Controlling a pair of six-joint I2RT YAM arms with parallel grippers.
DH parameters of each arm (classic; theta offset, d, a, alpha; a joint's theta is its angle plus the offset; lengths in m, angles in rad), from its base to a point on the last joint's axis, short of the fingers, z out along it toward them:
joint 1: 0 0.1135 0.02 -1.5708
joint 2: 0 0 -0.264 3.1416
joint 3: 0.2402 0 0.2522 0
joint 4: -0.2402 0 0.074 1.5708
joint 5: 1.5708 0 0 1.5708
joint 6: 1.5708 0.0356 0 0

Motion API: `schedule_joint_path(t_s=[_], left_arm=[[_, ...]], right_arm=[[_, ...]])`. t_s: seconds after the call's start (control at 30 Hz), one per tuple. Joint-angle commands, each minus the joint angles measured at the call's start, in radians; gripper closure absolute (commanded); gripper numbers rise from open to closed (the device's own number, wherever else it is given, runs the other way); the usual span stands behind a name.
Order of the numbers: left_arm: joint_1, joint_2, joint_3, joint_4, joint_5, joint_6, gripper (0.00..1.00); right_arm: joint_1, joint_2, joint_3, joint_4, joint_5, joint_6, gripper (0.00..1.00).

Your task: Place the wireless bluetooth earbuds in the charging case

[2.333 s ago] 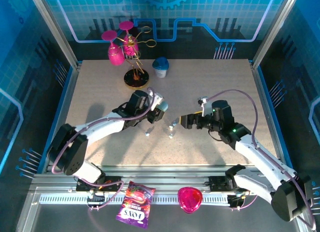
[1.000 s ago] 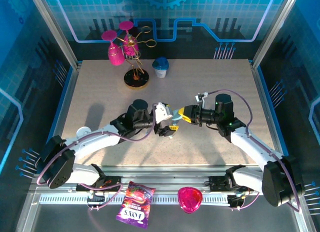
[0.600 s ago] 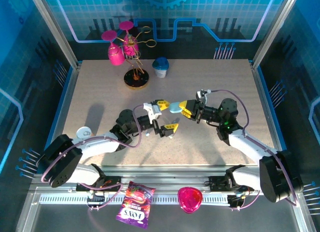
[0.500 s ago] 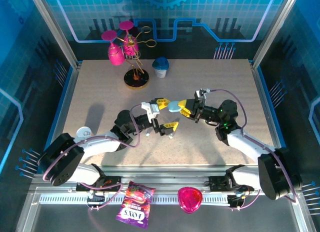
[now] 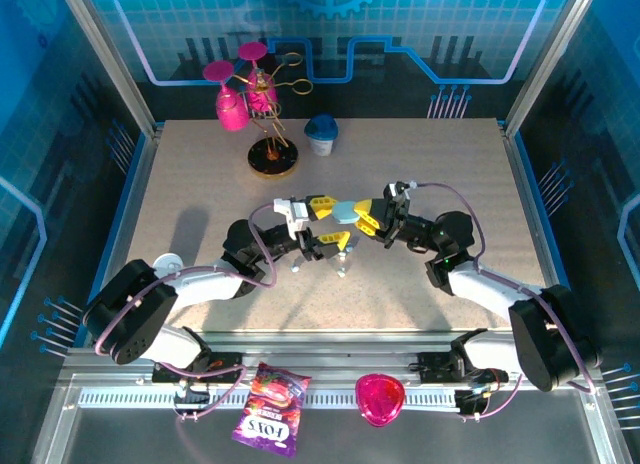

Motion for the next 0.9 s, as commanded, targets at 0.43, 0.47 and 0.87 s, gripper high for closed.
schedule_joint_path(t_s=[0.43,0.47,0.87], left_arm=[[0.008,0.015,0.013,0.045,0.085,-0.023,0.45],[0.007,0.020,0.015,0.052,0.085,-0.027,0.45],[0.008,0.048,0.037,0.081,0.114,-0.045,0.45]], right_arm=[[0.023,-0.027,0.003,0.049,0.021,0.009,0.95],[0.022,-0.029,0.003,0.049,0.021,0.009,0.95],[0.037,-0.064,0.017,-0.008,0.018,-0.019,0.95]])
